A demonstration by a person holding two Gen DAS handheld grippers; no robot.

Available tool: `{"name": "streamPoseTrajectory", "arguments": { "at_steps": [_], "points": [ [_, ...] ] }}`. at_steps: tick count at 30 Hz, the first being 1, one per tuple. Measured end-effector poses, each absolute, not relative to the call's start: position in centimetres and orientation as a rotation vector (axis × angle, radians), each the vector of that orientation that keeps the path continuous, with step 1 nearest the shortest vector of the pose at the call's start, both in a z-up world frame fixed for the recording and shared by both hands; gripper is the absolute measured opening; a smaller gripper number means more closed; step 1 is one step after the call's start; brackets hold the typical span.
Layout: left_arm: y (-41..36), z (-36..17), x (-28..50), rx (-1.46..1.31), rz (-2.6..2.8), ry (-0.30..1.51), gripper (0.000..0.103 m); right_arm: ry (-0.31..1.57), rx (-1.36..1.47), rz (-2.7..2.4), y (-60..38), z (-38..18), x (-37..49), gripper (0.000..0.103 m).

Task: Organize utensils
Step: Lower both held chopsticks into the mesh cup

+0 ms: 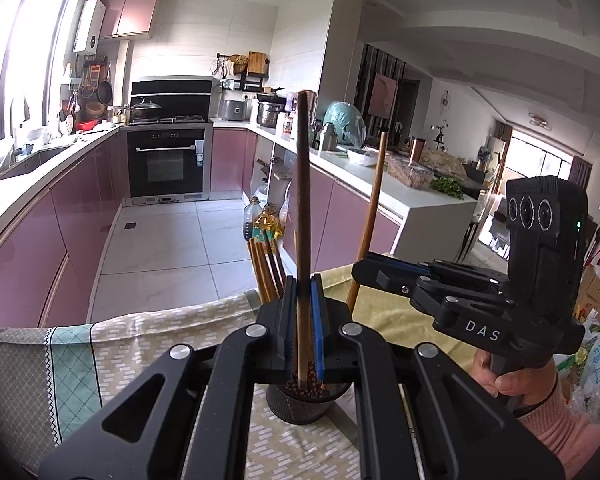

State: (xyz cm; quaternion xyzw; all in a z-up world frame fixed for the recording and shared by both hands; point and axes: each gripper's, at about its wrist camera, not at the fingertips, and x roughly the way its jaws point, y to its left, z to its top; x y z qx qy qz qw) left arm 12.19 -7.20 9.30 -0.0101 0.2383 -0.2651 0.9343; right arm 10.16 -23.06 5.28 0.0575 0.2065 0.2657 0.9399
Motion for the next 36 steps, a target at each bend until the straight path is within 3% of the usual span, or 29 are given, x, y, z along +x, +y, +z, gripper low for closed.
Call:
{"name": "streamPoseTrajectory", "arguments": {
  "at_steps": [36],
  "points": [
    [-8.4, 4.1, 15.6, 0.003, -0.558, 0.672, 0.008, 0.589, 0.124, 0.521, -23.1, 0.3, 13.0, 0.006]
  ]
}}
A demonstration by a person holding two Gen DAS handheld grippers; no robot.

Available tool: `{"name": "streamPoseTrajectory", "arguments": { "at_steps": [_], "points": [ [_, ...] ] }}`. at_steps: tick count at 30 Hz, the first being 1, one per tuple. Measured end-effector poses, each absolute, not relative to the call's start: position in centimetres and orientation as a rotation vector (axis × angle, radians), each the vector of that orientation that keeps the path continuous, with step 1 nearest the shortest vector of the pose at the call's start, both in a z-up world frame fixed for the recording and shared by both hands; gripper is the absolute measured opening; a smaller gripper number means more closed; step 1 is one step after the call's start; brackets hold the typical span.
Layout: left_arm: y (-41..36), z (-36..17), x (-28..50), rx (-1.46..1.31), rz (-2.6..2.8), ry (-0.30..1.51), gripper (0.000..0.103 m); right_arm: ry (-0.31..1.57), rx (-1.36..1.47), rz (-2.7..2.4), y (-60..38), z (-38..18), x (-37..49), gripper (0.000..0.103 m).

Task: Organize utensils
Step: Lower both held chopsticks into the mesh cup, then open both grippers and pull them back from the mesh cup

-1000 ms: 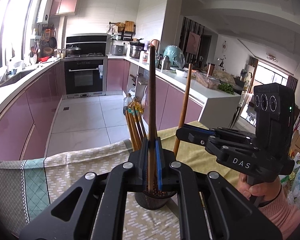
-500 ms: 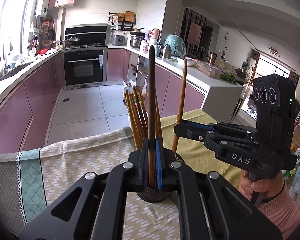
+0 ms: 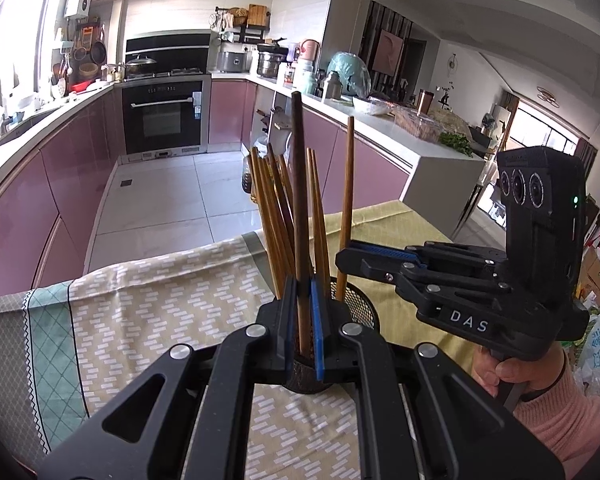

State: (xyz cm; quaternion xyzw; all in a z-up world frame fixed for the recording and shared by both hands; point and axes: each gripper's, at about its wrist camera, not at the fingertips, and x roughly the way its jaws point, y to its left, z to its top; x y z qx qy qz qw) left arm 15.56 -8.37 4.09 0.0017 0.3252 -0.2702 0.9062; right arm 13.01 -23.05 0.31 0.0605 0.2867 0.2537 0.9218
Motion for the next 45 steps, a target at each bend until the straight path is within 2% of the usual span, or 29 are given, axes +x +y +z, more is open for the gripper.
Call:
{"name": "streamPoseTrajectory", "arguments": {
  "at_steps": [6, 9, 11, 15, 17, 18, 20, 21, 22, 23, 24, 26, 27, 28, 45],
  "points": [
    [-8.4, 3.4, 16.7, -0.007, -0.560, 0.697, 0.009, 0.604, 0.127, 0.506, -23.1, 0.0, 13.4, 0.007],
    [-8.6, 3.1, 16.7, -0.011, -0.547, 0.705, 0.022, 0.607, 0.144, 0.494, -23.4, -0.3, 13.4, 0.009],
    [-8.4, 2.7, 16.7, -0.011, -0.535, 0.701, 0.026, 0.604, 0.149, 0.488, -23.7, -0.3, 13.2, 0.014],
    [-8.0, 2.2, 15.9, 0.005, -0.485, 0.669, 0.040, 0.585, 0.145, 0.476, -24.1, -0.1, 12.2, 0.024],
    [-7.4, 2.1, 15.3, 0.012, -0.447, 0.638, 0.046, 0.569, 0.136, 0.467, -24.1, 0.1, 11.5, 0.031],
    [-7.1, 2.0, 14.8, 0.012, -0.433, 0.621, 0.053, 0.561, 0.132, 0.463, -24.1, 0.2, 11.2, 0.034],
    [-6.2, 1.8, 13.9, -0.003, -0.403, 0.592, 0.064, 0.536, 0.117, 0.447, -24.0, 0.3, 10.2, 0.047],
    [-5.9, 1.8, 13.5, -0.004, -0.390, 0.580, 0.068, 0.525, 0.105, 0.439, -23.8, 0.3, 9.6, 0.049],
    [-5.5, 1.7, 13.0, -0.001, -0.370, 0.566, 0.072, 0.516, 0.098, 0.431, -23.8, 0.3, 9.2, 0.055],
    [-5.2, 1.6, 12.6, -0.001, -0.346, 0.552, 0.081, 0.506, 0.091, 0.421, -23.7, 0.2, 8.8, 0.064],
    [-4.7, 1.5, 12.1, -0.005, -0.316, 0.534, 0.087, 0.495, 0.084, 0.411, -23.5, 0.2, 8.4, 0.069],
    [-3.9, 1.2, 11.2, -0.007, -0.271, 0.505, 0.095, 0.460, 0.057, 0.374, -23.1, 0.0, 7.3, 0.086],
    [-3.3, 1.0, 10.7, -0.008, -0.243, 0.490, 0.098, 0.445, 0.048, 0.359, -22.8, -0.1, 6.8, 0.091],
    [-3.0, 0.9, 10.2, -0.009, -0.216, 0.476, 0.098, 0.430, 0.039, 0.343, -22.6, -0.2, 6.3, 0.097],
    [1.4, 1.1, 3.5, -0.024, -0.013, 0.291, 0.098, 0.300, -0.027, 0.223, -20.4, -1.8, 1.7, 0.096]
  ]
}}
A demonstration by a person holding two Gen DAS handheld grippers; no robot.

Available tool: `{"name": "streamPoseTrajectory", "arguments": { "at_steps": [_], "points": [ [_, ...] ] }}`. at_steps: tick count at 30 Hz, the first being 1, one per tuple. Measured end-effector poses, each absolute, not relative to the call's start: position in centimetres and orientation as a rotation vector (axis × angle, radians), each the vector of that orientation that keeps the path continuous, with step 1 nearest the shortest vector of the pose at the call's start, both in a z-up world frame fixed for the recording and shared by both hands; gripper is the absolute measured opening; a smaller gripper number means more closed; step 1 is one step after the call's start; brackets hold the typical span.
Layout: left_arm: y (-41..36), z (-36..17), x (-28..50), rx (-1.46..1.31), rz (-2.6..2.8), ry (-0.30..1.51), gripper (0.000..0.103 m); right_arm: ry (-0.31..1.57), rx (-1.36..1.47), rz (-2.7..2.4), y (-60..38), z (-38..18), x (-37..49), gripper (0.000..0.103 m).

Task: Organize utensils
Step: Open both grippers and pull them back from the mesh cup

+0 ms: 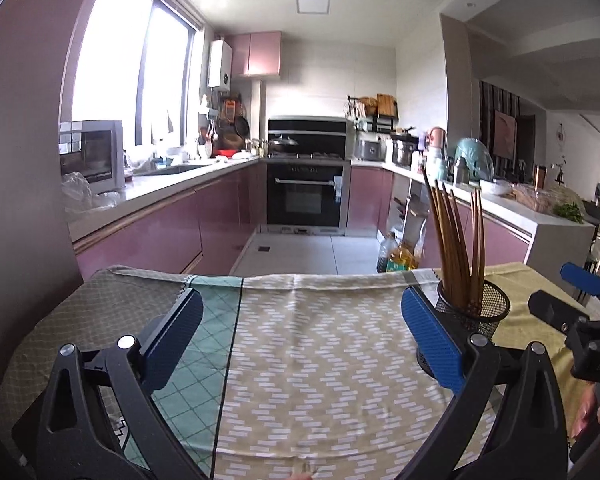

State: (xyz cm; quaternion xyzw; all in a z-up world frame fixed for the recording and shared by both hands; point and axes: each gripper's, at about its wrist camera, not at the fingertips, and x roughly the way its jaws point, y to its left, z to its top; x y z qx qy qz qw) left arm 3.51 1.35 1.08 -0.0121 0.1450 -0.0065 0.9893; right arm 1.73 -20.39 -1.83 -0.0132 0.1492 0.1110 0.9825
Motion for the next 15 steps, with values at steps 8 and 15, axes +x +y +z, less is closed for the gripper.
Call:
{"name": "streamPoseTrajectory", "arguments": {
  "at_steps": [8, 15],
  "points": [
    [0.8, 1.5, 2.3, -0.016, -0.013, 0.247, 0.098, 0.287, -0.009, 0.220, -20.0, -1.8, 1.0, 0.096],
    [0.7, 1.7, 1.3, -0.009, -0.010, 0.219, 0.098, 0.278, -0.004, 0.222, -19.7, -1.6, 0.6, 0.097]
  ]
}}
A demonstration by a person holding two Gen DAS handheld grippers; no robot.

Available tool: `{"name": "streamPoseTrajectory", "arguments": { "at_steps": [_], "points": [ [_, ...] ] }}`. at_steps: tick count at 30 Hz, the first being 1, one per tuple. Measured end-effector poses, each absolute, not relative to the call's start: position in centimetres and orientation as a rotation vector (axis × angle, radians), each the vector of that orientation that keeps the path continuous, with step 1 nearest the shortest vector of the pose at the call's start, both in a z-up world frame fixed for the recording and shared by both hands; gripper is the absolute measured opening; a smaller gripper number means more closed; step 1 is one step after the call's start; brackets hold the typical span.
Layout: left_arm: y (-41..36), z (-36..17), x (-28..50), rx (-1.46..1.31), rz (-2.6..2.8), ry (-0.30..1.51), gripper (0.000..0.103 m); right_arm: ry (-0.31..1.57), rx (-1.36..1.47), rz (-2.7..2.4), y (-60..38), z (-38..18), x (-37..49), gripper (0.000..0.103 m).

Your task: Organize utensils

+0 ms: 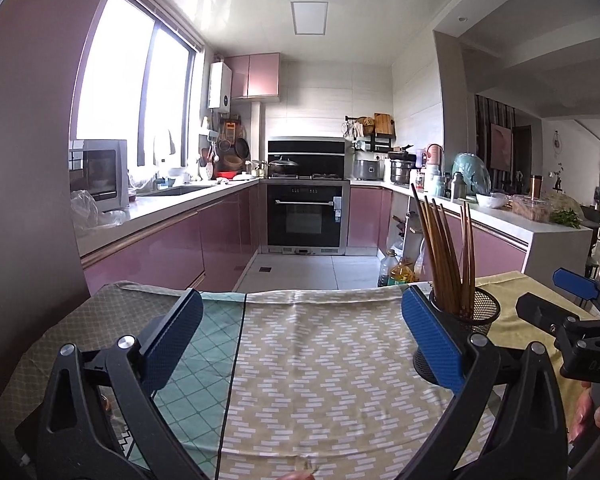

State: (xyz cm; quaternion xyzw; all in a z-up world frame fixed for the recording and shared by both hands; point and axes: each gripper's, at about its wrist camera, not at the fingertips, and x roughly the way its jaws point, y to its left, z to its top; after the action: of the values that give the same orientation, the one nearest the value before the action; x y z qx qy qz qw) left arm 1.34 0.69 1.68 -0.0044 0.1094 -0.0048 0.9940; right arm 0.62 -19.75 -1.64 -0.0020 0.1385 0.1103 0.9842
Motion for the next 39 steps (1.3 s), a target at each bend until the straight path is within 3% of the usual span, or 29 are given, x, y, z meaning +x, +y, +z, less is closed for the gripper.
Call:
{"name": "streamPoseTrajectory", "arguments": {
  "at_steps": [39],
  "points": [
    [0.94, 1.53, 0.50, -0.007, 0.000, 0.214, 0.098, 0.261, -0.001, 0.223, -19.47, -1.04, -0.11, 0.096]
  ]
}}
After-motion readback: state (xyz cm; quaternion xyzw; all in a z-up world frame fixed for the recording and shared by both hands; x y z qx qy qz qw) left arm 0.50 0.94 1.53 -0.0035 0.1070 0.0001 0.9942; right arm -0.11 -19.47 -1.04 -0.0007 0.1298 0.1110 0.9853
